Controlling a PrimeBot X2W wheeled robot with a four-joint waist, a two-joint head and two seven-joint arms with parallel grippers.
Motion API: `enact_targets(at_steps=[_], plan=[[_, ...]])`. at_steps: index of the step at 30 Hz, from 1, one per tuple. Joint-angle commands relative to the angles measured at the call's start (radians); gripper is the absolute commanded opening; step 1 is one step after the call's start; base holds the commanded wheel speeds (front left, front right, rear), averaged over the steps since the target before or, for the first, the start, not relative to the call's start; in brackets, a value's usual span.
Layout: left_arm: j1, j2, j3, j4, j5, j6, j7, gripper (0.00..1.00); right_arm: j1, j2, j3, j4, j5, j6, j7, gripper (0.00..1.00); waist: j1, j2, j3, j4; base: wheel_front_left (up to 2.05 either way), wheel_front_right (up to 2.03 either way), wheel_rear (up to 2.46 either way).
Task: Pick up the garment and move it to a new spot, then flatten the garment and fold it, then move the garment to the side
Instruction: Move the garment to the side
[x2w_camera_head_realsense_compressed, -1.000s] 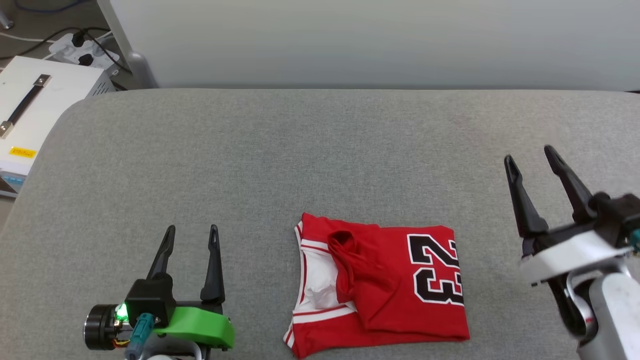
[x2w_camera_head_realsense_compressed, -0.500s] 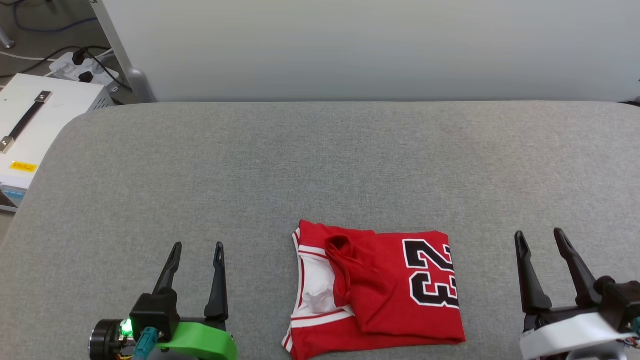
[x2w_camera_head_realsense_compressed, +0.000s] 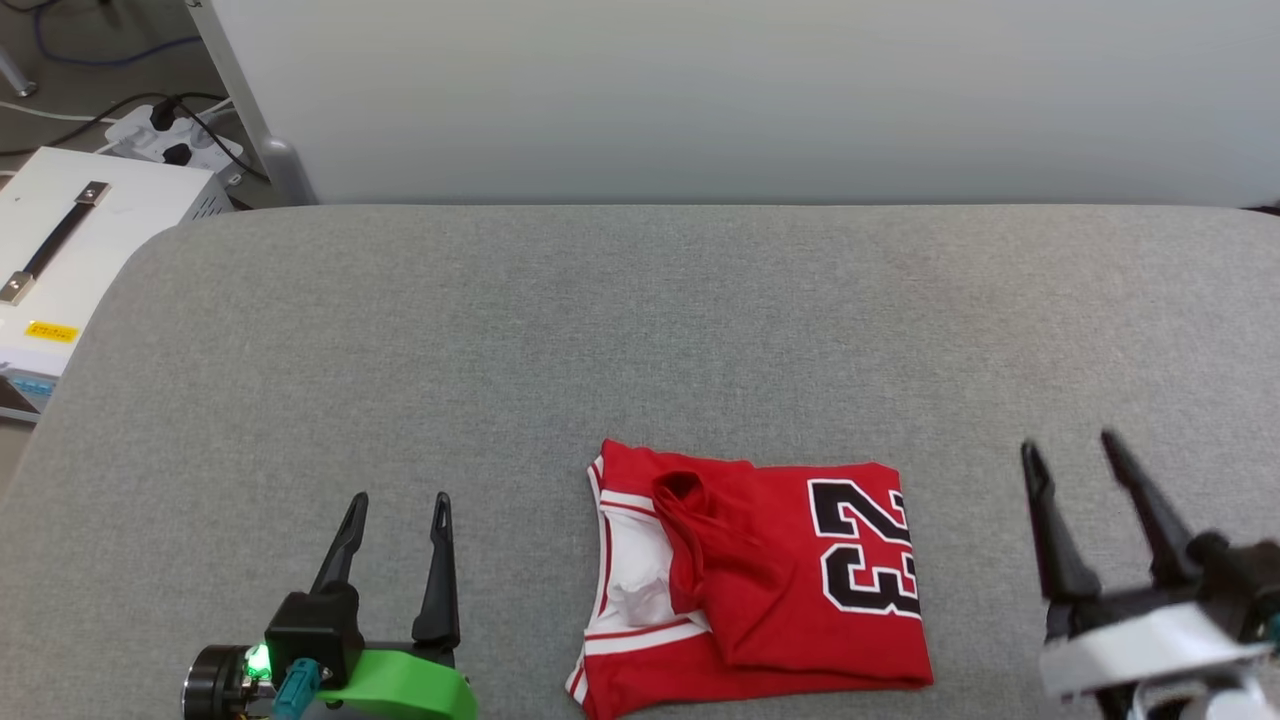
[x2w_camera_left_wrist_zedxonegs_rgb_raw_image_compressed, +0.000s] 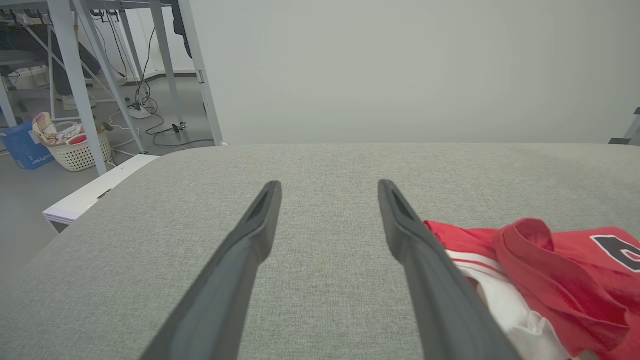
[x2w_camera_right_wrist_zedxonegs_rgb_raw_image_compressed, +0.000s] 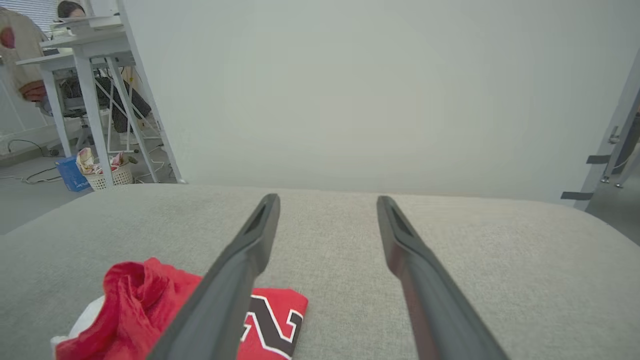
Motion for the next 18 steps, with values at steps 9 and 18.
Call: enact_targets(at_steps=[9,18], plan=[[-0.021,-0.004,-0.004,0.000,-0.001,0.003,-0.006,1.00,-0.316,-0.175,0.037,-0.021,0.102,-0.001,0.173,1.00,0.0000,0.0000,0.037,0.015,0.00,0.00,0.00],[-0.050,-0.004,-0.003,0.001,-0.006,-0.002,-0.006,1.00,-0.421,-0.310,0.120,0.058,0.403,-0.001,0.663,1.00,0.0000,0.0000,0.080,0.036,0.00,0.00,0.00]])
